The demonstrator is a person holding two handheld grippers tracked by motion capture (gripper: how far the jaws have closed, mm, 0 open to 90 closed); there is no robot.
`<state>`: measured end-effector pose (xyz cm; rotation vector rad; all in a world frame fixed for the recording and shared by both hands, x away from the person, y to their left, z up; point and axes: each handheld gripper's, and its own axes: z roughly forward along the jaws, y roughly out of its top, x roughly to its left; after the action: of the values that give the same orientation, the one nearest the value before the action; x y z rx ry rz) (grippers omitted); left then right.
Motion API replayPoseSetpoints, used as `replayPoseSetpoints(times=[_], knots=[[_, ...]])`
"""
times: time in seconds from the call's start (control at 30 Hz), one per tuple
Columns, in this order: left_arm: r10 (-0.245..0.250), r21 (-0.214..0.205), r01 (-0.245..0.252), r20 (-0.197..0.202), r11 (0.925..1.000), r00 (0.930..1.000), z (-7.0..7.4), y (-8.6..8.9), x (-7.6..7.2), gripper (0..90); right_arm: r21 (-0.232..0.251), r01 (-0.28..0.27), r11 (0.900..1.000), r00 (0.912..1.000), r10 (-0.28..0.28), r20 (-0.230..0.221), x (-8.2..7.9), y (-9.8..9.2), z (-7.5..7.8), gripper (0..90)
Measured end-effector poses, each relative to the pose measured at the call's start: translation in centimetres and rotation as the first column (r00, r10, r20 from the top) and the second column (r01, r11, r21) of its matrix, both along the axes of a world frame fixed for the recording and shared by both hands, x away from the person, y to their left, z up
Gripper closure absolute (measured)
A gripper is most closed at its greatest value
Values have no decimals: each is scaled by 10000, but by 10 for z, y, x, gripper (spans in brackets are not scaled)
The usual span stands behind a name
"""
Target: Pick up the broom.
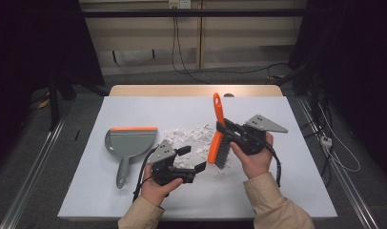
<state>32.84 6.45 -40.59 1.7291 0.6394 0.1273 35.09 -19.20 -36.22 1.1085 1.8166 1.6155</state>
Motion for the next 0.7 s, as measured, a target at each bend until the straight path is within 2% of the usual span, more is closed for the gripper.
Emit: replayPoseSetpoints(times=[0.1, 0.17, 0.2, 0.23, 0.3, 0.4, 0.5, 0.57, 0.6, 0.67, 0.7], knots=[[131, 222, -127, -186, 9997, 9997, -4, -8, 4, 244, 0, -142, 9999, 9999, 142, -62, 2, 10, 0, 716], [245, 505, -229, -302, 9985, 9992, -8, -11, 5, 309, -214, -237, 9995, 9997, 236, -12, 5, 22, -1, 716], [309, 605, -289, -336, 9978, 9990, -9, -12, 6, 309, -214, -237, 9995, 9997, 236, -12, 5, 22, -1, 716], [415, 562, -394, -379, 9976, 9984, -10, -13, 7, 408, -297, -358, 9989, 9993, 356, -69, 5, 28, -3, 716], [588, 488, -568, -416, 9972, 9974, -11, -12, 8, 456, -385, -447, 9983, 9990, 445, -51, 5, 34, -4, 716], [879, 575, -845, -589, 9948, 9944, -13, -12, 8, 667, -388, -622, 9973, 9981, 620, -57, 3, 43, -4, 714], [958, 642, -915, -673, 9937, 9931, -12, -9, 8, 681, -650, -624, 9959, 9980, 626, 9, 1, 50, -2, 712], [1203, 379, -1174, -879, 9924, 9888, -12, -4, 8, 695, -601, -659, 9960, 9977, 666, 87, 0, 53, 0, 703], [1454, 145, -1447, -829, 9894, 9859, -11, -1, 7, 700, -532, -741, 9958, 9972, 746, 75, 1, 53, 1, 652], [1526, 152, -1519, -789, 9883, 9851, -10, 1, 7, 706, -213, -823, 9964, 9966, 821, -92, 3, 54, 2, 488], [1658, 159, -1651, -765, 9862, 9832, -9, 2, 7, 706, -213, -823, 9964, 9966, 821, -92, 3, 54, 2, 488]])
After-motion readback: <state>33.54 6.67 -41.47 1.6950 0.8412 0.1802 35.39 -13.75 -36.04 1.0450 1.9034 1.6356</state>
